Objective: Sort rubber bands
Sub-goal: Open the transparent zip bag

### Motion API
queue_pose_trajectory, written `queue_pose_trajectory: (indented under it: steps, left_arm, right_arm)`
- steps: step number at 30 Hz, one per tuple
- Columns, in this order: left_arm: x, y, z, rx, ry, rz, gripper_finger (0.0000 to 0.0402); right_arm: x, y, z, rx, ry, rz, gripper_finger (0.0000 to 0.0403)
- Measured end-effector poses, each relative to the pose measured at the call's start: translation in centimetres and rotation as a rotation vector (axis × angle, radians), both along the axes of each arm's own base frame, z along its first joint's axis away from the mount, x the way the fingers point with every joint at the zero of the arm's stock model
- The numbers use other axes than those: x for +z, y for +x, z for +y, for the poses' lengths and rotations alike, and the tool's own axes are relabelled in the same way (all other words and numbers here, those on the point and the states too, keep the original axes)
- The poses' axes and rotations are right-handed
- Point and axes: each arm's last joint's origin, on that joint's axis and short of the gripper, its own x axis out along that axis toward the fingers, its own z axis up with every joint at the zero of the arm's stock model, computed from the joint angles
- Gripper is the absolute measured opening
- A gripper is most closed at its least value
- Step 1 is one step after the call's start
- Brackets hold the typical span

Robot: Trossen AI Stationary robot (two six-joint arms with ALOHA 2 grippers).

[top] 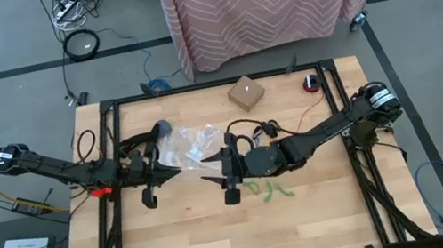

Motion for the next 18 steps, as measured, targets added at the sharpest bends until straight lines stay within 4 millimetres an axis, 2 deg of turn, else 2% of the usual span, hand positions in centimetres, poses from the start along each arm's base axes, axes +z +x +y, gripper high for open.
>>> queue_pose_trajectory:
  steps: [12,18]
  left_arm:
    - [-0.3,0.9,-0.3,0.007,0.003,-0.005,0.0000]
    - [-0.5,1.5,-0.5,0.013,0.012,-0.021,0.0000]
  right_arm:
    - [0.0,0.5,-1.6,0.019,0.019,-0.001,0.0202]
    - [-0.1,0.5,-1.6,0.024,0.027,0.014,0.0202]
